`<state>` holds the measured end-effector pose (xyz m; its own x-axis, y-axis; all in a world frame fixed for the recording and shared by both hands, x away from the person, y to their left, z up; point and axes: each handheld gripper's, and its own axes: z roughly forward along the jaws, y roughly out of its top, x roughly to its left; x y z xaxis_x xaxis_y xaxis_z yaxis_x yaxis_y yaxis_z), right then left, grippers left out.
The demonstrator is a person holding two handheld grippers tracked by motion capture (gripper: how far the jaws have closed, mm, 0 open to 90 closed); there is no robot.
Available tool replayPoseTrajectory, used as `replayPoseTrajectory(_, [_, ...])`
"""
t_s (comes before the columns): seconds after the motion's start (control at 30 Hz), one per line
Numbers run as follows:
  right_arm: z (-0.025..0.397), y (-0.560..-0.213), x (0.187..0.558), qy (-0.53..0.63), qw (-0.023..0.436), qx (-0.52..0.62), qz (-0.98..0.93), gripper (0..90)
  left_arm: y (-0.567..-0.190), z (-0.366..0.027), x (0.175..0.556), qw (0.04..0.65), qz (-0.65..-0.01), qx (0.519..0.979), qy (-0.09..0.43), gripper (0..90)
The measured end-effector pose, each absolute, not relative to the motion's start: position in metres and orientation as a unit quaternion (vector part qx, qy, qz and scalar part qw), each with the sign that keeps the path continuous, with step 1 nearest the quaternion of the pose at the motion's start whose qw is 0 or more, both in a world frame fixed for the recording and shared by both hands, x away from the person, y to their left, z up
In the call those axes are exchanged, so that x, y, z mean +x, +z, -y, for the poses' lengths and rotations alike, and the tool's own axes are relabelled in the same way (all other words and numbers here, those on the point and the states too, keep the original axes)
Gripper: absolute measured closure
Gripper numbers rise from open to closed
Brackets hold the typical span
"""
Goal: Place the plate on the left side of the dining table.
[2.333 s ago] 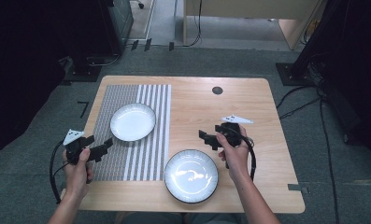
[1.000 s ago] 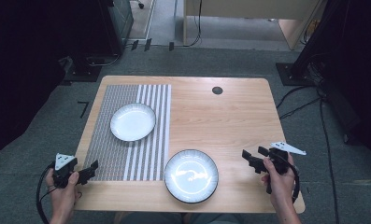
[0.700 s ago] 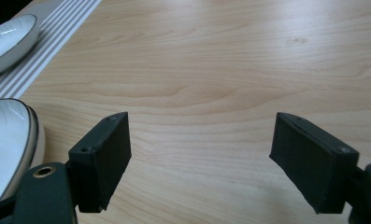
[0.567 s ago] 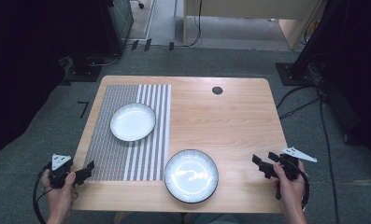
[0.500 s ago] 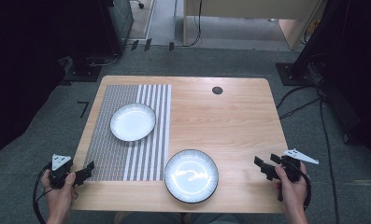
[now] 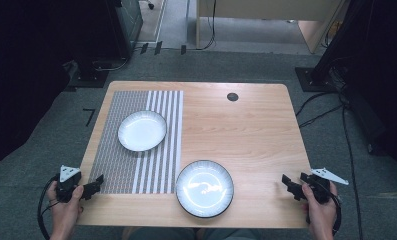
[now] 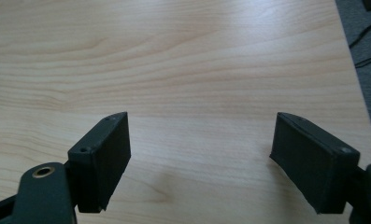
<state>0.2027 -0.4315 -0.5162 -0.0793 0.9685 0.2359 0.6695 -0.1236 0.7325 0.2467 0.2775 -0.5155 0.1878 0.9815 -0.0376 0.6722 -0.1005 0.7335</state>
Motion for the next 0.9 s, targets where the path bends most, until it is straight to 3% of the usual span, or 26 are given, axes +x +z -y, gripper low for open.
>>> replayPoseTrajectory(0.9, [0.416,-0.525,0.197,0.316,0.255,0.627,-0.665,16.4,-0.517,-0.274,0.246,0.313,-0.581,0.708,0.251,14.9])
